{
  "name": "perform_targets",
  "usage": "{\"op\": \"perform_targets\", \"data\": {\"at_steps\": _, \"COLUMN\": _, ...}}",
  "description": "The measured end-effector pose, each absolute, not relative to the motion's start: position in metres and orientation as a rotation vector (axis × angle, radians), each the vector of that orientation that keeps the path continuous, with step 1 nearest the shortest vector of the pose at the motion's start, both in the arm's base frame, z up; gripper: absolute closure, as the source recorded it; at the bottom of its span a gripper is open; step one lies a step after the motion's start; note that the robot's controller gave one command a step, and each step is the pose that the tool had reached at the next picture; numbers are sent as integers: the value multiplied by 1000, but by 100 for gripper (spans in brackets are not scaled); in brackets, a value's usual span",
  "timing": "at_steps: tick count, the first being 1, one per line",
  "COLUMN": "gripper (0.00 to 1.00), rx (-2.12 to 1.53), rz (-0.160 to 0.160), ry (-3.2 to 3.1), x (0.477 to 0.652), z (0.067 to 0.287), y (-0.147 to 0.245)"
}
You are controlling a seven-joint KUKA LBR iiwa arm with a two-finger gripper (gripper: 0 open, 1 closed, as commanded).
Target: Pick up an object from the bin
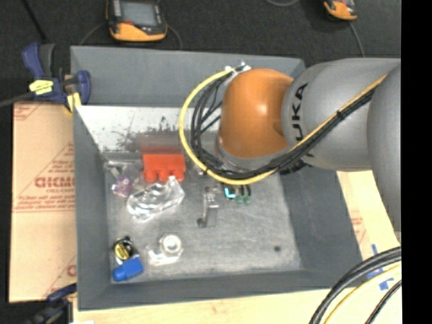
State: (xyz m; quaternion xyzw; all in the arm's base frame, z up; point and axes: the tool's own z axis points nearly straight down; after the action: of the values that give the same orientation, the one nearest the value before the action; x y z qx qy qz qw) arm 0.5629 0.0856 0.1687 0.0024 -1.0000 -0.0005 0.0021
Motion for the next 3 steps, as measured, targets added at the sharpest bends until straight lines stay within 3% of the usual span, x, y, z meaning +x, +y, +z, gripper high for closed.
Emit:
{"op": "perform_targets", "data": {"at_steps": 1, "gripper": 100, "rx": 2, "rz": -3, "ry": -3145, "x": 565, "z": 173, "y": 85}}
{"op": "perform_targets", "data": {"at_steps": 2, "gripper": 0, "rx": -2, "rz": -3, "ry": -3145, "x": 565, "z": 173, "y": 85}}
{"op": "perform_targets", "data": {"at_steps": 3, "gripper": 0, "rx": 150, "rz": -1, "ry": -3141, "x": 621, "z": 86, "y": 125}}
